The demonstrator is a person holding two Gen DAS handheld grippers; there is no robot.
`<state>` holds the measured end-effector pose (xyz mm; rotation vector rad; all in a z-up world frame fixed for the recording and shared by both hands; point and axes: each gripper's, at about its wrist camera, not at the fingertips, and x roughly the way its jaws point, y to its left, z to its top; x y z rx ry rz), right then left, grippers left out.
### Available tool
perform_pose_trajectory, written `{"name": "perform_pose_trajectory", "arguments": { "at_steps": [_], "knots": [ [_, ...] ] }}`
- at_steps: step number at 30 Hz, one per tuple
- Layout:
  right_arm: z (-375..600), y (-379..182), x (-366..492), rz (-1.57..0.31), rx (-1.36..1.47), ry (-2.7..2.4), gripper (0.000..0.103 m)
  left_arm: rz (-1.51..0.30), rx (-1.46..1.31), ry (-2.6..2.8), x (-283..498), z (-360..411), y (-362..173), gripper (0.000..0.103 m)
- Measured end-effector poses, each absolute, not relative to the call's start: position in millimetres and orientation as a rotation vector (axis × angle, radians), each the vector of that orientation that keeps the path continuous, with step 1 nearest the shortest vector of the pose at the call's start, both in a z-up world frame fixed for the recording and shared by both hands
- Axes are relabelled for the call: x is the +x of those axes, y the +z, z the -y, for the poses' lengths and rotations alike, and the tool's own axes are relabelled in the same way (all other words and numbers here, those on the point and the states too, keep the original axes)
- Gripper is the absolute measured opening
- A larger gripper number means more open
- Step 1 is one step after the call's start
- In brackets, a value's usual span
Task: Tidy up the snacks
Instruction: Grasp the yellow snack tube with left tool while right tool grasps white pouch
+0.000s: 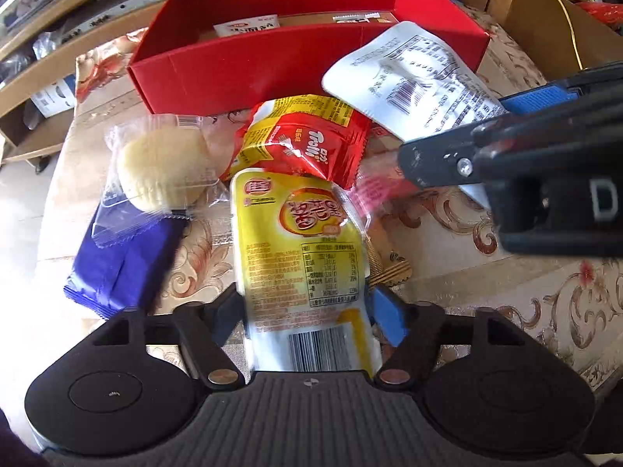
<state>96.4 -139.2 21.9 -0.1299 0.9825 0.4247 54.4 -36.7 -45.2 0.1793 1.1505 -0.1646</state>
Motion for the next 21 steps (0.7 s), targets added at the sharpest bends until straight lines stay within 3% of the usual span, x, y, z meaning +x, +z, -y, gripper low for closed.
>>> {"name": "perform_pose_trajectory", "arguments": {
  "at_steps": [2,4,5,10,21],
  "knots": [
    [141,25,96,-0.973,-0.125,0.425,0.051,-1.143,0.173,-0.161,53,33,-43,0.059],
    [142,28,95,-0.963,-0.121,0.425,0.051,-1.137,0.152,-0.155,52,28,-40,0.042],
    [142,30,94,-0.957,-0.119,0.425,0.051,-1.138,0.129,-0.161,52,24,-38,0.038],
    [145,33,94,-0.944,-0.111,0.42,0.051,-1.126,0.061,-0.157,53,11,-29,0.031],
    [145,31,96,-0.947,-0.112,0.417,0.051,-1.134,0.024,-0.175,57,9,-30,0.028]
  ]
}}
